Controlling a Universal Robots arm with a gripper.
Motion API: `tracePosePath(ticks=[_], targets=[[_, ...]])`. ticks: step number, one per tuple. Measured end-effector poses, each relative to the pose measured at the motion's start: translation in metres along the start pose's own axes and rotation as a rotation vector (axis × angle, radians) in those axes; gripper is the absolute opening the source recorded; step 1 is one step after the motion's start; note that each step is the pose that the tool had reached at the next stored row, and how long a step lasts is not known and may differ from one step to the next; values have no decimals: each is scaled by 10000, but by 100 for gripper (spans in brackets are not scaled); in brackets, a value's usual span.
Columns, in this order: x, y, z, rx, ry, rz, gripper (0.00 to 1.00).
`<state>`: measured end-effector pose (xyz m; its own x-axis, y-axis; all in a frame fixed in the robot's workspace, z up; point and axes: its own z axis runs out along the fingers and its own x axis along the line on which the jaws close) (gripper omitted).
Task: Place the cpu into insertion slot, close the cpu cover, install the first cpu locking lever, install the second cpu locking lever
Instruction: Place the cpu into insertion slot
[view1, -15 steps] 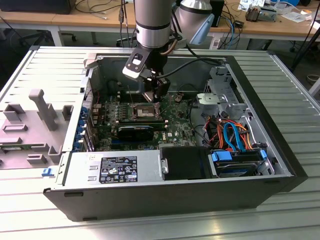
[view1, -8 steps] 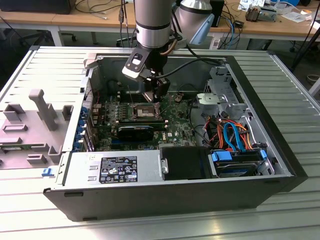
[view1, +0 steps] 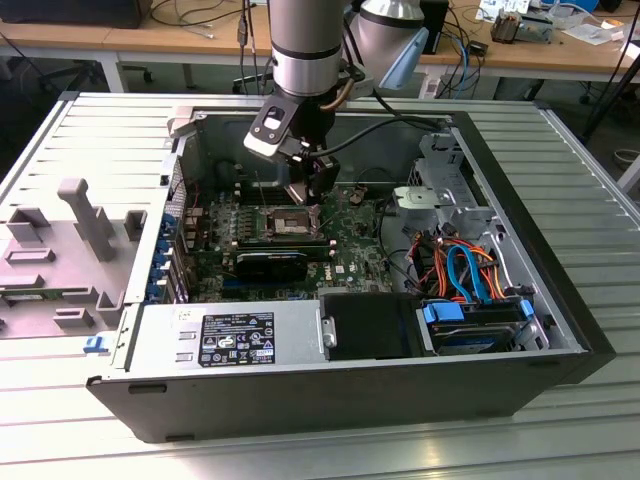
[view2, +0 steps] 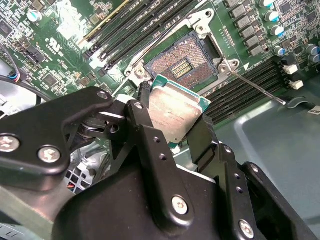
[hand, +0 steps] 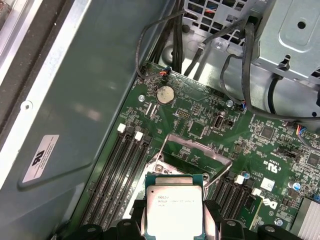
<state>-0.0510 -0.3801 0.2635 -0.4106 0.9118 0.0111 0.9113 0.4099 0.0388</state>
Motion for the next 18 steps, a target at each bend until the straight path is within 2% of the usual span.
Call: tracePosePath(ticks=[18], targets=[[0,0,0,-1,-7,170,54]])
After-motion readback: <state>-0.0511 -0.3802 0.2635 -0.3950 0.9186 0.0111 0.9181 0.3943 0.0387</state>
